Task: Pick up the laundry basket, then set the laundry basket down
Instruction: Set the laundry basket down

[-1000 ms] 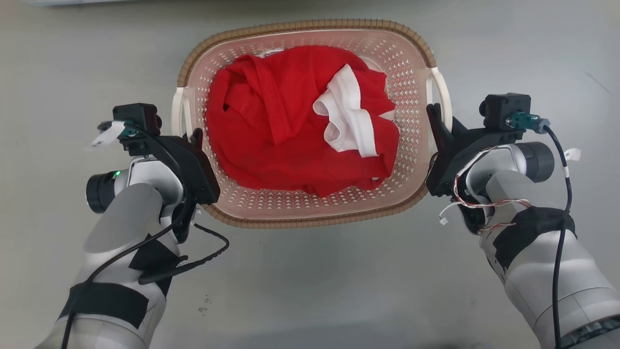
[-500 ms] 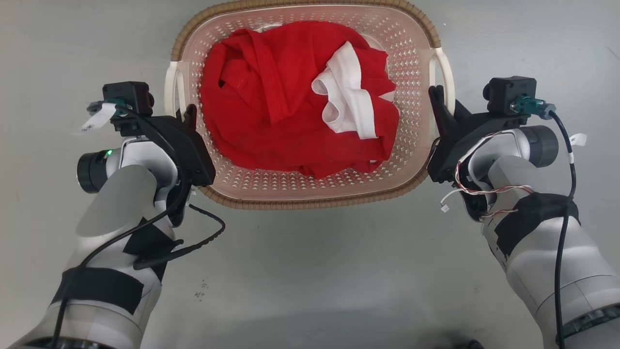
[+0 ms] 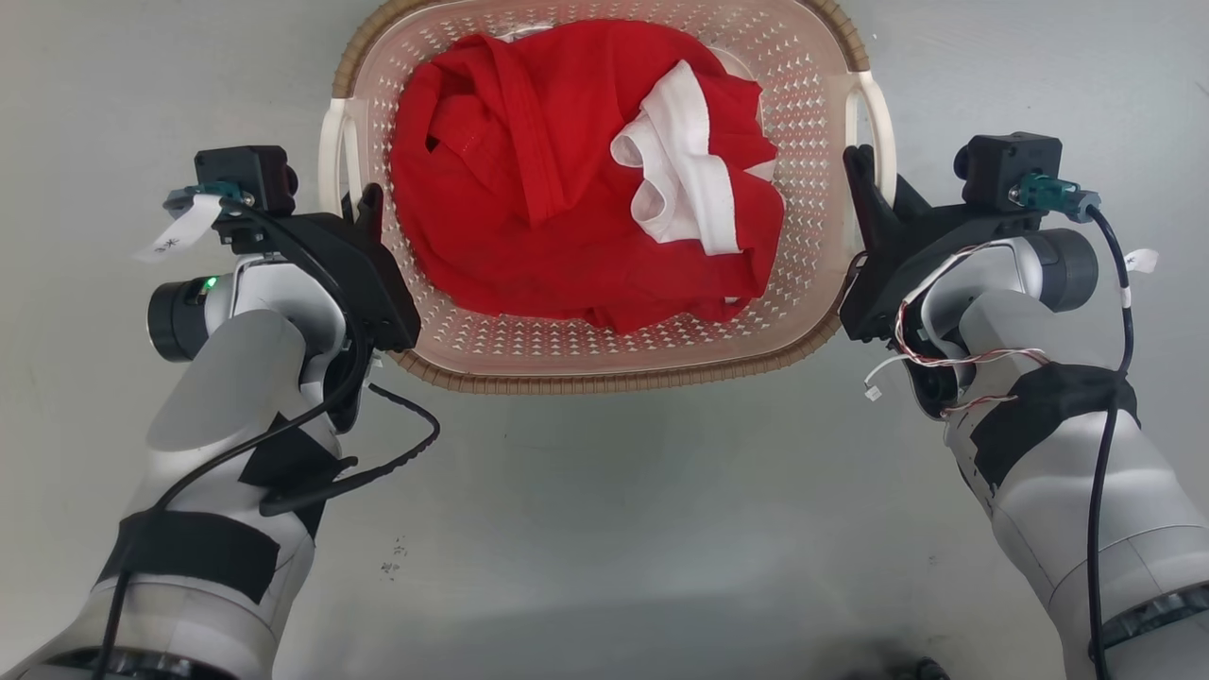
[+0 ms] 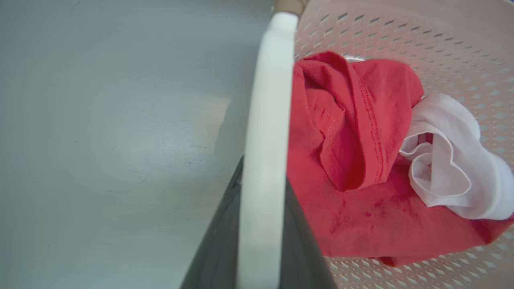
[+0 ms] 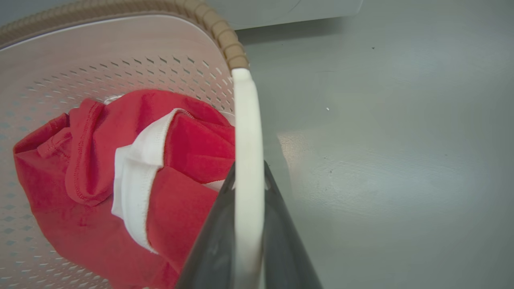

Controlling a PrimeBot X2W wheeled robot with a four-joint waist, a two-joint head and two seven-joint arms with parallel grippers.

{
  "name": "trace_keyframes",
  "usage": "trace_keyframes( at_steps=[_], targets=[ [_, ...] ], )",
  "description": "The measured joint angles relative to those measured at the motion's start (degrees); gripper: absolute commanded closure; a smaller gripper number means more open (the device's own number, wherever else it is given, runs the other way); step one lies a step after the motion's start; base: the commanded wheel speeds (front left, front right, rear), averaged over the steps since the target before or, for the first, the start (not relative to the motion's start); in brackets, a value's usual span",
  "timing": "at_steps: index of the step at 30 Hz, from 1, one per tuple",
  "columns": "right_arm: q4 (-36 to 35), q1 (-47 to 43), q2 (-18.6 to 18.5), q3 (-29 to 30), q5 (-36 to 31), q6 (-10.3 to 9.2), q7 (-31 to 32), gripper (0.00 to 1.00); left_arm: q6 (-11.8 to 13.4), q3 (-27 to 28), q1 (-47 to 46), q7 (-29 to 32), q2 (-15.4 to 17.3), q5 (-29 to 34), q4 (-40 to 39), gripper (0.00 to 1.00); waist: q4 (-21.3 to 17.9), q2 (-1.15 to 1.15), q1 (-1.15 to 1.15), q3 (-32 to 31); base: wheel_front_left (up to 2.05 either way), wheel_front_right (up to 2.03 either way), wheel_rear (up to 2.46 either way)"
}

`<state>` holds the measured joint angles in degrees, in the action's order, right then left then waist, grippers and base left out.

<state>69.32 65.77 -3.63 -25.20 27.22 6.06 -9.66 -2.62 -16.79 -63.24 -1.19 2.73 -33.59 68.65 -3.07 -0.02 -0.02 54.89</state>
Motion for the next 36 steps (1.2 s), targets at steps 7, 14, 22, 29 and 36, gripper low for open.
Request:
trace_keyframes(
  at_steps=[7, 14, 22, 29, 36],
  targets=[
    [0.69, 0.4, 0.11, 0.01, 0.08, 0.08, -0.01, 1.0, -0.49, -0.09, -0.32, -0.2, -0.24, 0.0, 0.82, 1.0, 0.18, 0.03, 0.02, -0.44, 0.0, 0.0, 0.0],
    [1.3, 0.45, 0.22, -0.23, 0.09, 0.52, 0.0, 0.78, -1.27, -0.09, -0.59, -0.15, -0.48, -0.01, 1.81, 1.0, 0.32, 0.04, 0.04, -1.01, 0.0, 0.0, 0.0],
    [2.0, 0.45, 0.26, -0.46, 0.53, 0.59, 0.08, 0.27, -2.42, 0.04, -0.59, 0.34, -0.14, -0.15, 2.8, 1.0, 0.47, 0.04, 0.04, -1.86, 0.0, 0.0, 0.0],
    [2.48, 0.51, -0.49, -0.69, 1.11, 0.68, 0.54, 0.07, -3.09, 0.43, -0.6, 0.94, 0.53, -1.2, 3.28, 0.0, 0.48, 0.04, 0.03, -2.78, 0.0, 0.0, 0.0],
    [2.71, 0.51, -0.78, -0.86, 1.68, 1.01, 0.6, 0.01, -3.79, 0.64, -0.57, 1.09, 0.66, -1.51, 3.54, 0.0, 0.45, 0.03, 0.02, -4.38, 0.0, 0.0, 0.0]
  ],
)
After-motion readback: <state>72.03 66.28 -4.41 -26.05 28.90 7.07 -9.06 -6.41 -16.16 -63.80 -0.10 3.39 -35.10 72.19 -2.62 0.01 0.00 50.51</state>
